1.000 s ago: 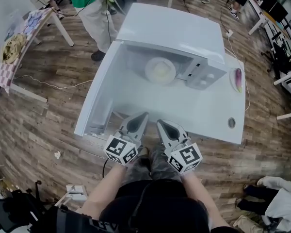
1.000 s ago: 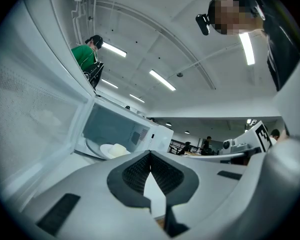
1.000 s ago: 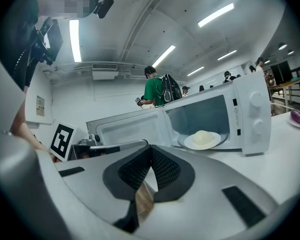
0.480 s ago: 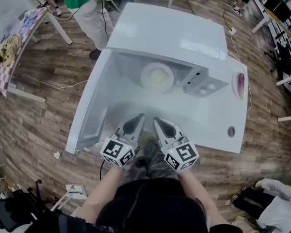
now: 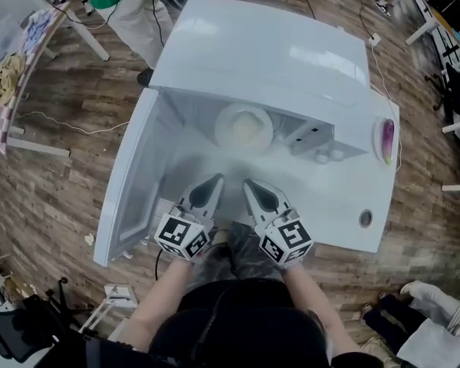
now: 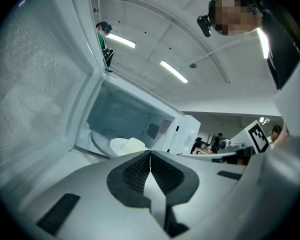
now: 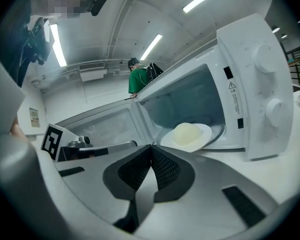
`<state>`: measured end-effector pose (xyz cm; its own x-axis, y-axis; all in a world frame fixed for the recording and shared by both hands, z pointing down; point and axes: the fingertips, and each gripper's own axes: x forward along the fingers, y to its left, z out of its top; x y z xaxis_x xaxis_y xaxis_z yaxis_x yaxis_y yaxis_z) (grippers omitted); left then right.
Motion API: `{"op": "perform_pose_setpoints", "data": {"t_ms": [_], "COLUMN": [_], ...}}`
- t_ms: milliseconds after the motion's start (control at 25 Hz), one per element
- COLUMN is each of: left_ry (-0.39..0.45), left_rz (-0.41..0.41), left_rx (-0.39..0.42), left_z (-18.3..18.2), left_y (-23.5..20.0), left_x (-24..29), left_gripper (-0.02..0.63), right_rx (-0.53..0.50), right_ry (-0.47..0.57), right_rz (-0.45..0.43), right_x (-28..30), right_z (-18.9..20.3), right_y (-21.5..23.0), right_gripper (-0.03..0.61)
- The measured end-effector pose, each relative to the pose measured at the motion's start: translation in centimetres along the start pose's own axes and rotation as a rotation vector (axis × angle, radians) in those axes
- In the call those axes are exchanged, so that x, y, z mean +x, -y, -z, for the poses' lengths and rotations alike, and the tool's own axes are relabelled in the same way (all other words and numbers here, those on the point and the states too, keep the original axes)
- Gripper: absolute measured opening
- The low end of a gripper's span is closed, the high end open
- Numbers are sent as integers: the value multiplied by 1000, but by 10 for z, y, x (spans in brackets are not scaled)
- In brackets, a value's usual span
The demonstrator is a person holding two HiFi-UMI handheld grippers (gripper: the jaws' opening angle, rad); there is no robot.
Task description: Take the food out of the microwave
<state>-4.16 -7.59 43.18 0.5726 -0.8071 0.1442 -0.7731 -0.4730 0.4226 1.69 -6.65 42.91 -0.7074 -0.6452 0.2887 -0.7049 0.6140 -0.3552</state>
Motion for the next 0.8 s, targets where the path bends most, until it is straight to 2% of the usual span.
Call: {"op": "perform_pose_setpoints", "data": {"t_ms": [360,800], "left_ry": [-14,-31], "left_rz": [-17,-72], "left_rx": [-42,-60], "left_z": [3,10], "left_y": [-19,-43], "left_x": [29,43], "left_gripper": [11,12], "right_rx": [21,109], "right_ry": [-50,-75], "right_rz": [46,124], "right_x": [20,29], "right_z": [2,8], "right_y": [34,74], "right_gripper": [18,19]}}
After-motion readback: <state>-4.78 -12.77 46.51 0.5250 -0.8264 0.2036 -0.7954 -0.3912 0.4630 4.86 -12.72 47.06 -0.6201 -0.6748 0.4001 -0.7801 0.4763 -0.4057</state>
